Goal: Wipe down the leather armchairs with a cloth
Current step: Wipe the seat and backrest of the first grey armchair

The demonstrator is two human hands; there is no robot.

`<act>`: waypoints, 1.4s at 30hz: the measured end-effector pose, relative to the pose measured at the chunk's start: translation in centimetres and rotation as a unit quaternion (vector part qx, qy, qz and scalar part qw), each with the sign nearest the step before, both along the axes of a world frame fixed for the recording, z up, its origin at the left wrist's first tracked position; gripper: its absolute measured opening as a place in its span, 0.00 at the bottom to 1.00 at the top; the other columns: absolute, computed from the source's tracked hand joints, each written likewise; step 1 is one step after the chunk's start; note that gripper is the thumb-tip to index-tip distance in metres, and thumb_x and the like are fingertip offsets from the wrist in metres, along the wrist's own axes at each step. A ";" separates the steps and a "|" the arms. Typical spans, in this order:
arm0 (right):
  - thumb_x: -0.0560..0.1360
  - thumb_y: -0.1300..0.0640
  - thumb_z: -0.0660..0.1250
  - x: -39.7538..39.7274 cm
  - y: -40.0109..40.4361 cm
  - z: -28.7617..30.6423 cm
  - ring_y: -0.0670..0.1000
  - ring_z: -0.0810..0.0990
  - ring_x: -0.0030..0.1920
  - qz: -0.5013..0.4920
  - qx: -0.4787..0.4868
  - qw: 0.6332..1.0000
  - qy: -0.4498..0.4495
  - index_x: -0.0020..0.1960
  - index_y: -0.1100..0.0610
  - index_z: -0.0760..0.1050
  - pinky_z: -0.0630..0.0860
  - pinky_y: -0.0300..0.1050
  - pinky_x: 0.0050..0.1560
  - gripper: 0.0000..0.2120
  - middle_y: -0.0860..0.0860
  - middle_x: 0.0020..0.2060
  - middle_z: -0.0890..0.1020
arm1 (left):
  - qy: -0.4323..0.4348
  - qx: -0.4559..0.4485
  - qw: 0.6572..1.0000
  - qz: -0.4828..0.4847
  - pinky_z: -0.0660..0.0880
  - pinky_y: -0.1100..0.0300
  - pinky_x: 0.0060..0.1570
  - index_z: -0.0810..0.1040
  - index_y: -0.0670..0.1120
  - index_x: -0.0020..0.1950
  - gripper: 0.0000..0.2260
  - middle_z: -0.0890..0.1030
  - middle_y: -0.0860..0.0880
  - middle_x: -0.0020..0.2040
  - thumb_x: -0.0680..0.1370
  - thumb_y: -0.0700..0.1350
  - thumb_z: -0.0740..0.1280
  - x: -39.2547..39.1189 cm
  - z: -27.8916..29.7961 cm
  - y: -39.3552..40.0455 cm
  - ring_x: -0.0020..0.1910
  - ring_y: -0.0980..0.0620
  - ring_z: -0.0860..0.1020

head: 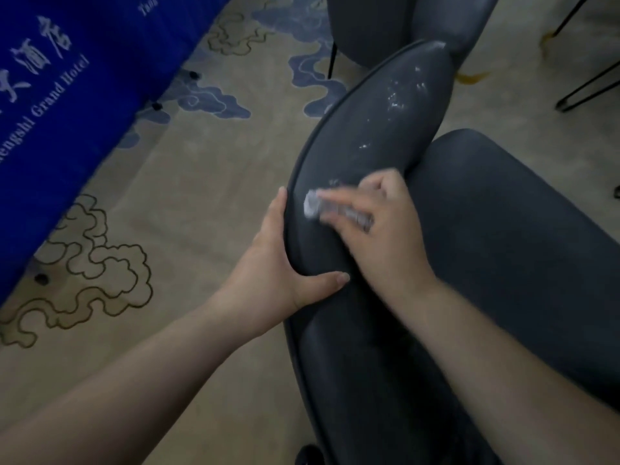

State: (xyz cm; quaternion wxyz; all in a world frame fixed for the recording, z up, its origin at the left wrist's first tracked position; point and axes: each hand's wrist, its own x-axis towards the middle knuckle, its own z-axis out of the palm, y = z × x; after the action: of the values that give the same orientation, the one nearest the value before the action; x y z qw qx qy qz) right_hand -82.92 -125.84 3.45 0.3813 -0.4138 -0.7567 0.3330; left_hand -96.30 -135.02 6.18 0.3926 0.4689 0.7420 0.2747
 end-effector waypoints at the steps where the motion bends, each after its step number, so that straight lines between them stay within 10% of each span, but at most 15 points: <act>1: 0.70 0.50 0.72 0.3 -0.8 -0.1 0.50 0.73 0.48 0.011 0.012 1.000 0.007 0.54 0.44 0.81 0.74 0.42 0.54 0.13 0.48 0.46 0.68 | 0.004 -0.002 1.000 -0.004 0.64 0.69 0.62 0.43 0.58 0.78 0.58 0.62 0.57 0.75 0.59 0.57 0.78 -0.3 0.0 0.7 0.69 0.61 0.64; 12: 0.71 0.53 0.72 -0.8 4.8 -0.8 0.48 0.75 0.45 -0.063 -0.027 0.997 0.031 0.56 0.48 0.81 0.76 0.41 0.51 0.14 0.48 0.47 0.68 | 0.017 -0.002 0.998 -0.067 0.64 0.59 0.70 0.45 0.57 0.78 0.57 0.60 0.58 0.75 0.58 0.60 0.76 -2.6 0.1 7.2 0.72 0.61 0.62; 21: 0.70 0.58 0.74 -2.3 11.3 -0.9 0.35 0.74 0.42 -0.152 -0.090 0.983 0.053 0.55 0.50 0.81 0.67 0.21 0.46 0.14 0.48 0.44 0.68 | -0.018 0.011 0.989 -0.150 0.64 0.79 0.56 0.47 0.57 0.78 0.56 0.64 0.64 0.69 0.57 0.60 0.76 -4.9 -0.9 14.2 0.65 0.68 0.66; 26: 0.71 0.53 0.73 -2.3 9.7 -1.3 0.40 0.74 0.37 -0.127 -0.096 0.985 0.061 0.53 0.44 0.82 0.73 0.32 0.39 0.12 0.46 0.45 0.69 | -0.041 0.033 0.977 -0.207 0.66 0.80 0.53 0.53 0.56 0.77 0.52 0.67 0.81 0.54 0.60 0.54 0.79 -6.3 -1.2 18.3 0.57 0.77 0.69; 31: 0.71 0.56 0.73 -3.3 15.8 -0.8 0.42 0.74 0.48 -0.262 -0.089 0.961 0.031 0.55 0.47 0.82 0.70 0.33 0.57 0.12 0.51 0.47 0.71 | -0.061 0.010 0.960 -0.274 0.68 0.56 0.68 0.51 0.58 0.78 0.56 0.65 0.61 0.71 0.57 0.61 0.77 -7.0 -1.4 21.5 0.69 0.62 0.67; 39: 0.69 0.55 0.74 -3.1 14.3 -1.9 0.40 0.72 0.45 -0.287 -0.058 0.955 0.042 0.54 0.43 0.80 0.70 0.30 0.51 0.15 0.44 0.44 0.67 | -0.142 -0.004 0.938 -0.316 0.71 0.75 0.52 0.52 0.58 0.77 0.53 0.71 0.72 0.62 0.60 0.52 0.81 -7.6 -2.7 24.5 0.60 0.71 0.72; 42: 0.72 0.56 0.73 -2.9 19.7 -1.6 0.47 0.75 0.47 -0.332 -0.098 0.936 0.069 0.52 0.42 0.80 0.77 0.47 0.55 0.12 0.47 0.46 0.69 | -0.147 0.002 0.938 -0.314 0.71 0.77 0.48 0.54 0.59 0.76 0.51 0.71 0.75 0.58 0.61 0.52 0.81 -7.4 -3.1 25.6 0.57 0.74 0.72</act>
State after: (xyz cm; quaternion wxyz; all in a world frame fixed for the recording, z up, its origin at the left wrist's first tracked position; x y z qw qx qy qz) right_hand -85.79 -106.15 1.82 0.4789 -0.6526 -0.5119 0.2875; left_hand -103.70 -109.41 3.12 0.5630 0.6333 0.4899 0.2048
